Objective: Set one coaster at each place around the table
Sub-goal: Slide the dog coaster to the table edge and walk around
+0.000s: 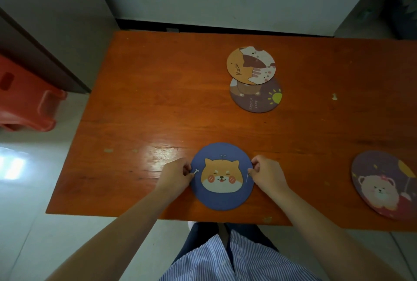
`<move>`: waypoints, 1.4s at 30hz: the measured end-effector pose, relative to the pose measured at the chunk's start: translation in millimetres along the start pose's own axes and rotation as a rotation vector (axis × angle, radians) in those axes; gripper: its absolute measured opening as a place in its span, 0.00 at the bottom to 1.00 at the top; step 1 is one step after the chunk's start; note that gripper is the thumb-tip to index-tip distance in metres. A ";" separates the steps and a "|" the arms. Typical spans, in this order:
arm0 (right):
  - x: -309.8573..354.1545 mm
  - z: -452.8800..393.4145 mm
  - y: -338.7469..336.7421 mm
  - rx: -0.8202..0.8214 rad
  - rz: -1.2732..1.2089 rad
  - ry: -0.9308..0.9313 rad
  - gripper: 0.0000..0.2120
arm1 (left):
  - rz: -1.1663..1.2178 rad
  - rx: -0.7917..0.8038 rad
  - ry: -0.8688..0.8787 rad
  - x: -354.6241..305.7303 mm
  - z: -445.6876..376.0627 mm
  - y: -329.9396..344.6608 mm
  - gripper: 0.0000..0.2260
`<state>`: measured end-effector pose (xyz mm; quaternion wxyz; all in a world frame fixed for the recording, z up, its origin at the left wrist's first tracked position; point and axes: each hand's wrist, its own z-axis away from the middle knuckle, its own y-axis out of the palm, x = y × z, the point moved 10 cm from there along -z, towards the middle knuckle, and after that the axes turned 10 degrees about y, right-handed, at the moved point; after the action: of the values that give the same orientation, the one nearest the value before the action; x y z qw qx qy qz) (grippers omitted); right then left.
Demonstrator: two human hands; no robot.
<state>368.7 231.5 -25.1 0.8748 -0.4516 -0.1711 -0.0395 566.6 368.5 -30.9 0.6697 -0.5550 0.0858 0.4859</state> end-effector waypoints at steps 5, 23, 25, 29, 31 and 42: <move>-4.8 0.2 -2.0 -0.087 -0.089 0.016 0.09 | -0.001 -0.055 0.013 0.5 -0.9 -1.0 0.06; 50.3 16.3 22.1 -0.209 0.407 -0.247 0.14 | -0.447 -0.125 0.005 23.7 32.0 -23.8 0.12; 74.7 19.2 34.1 -0.173 0.390 -0.317 0.13 | -0.522 -0.131 -0.043 43.5 46.7 -39.3 0.13; 143.2 37.7 68.1 -0.116 0.334 -0.495 0.13 | -0.561 -0.166 -0.171 90.5 80.6 -82.7 0.13; 182.7 49.9 87.6 -0.111 0.328 -0.562 0.14 | -0.551 -0.194 -0.224 115.9 98.5 -107.5 0.13; 373.2 70.6 167.6 -0.186 0.261 -0.401 0.17 | -0.544 -0.190 -0.186 260.4 126.5 -263.8 0.14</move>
<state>737.7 418.9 7.4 0.7756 -0.5474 -0.2770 0.1486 843.3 641.0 19.5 0.7254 -0.5710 -0.1733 0.3431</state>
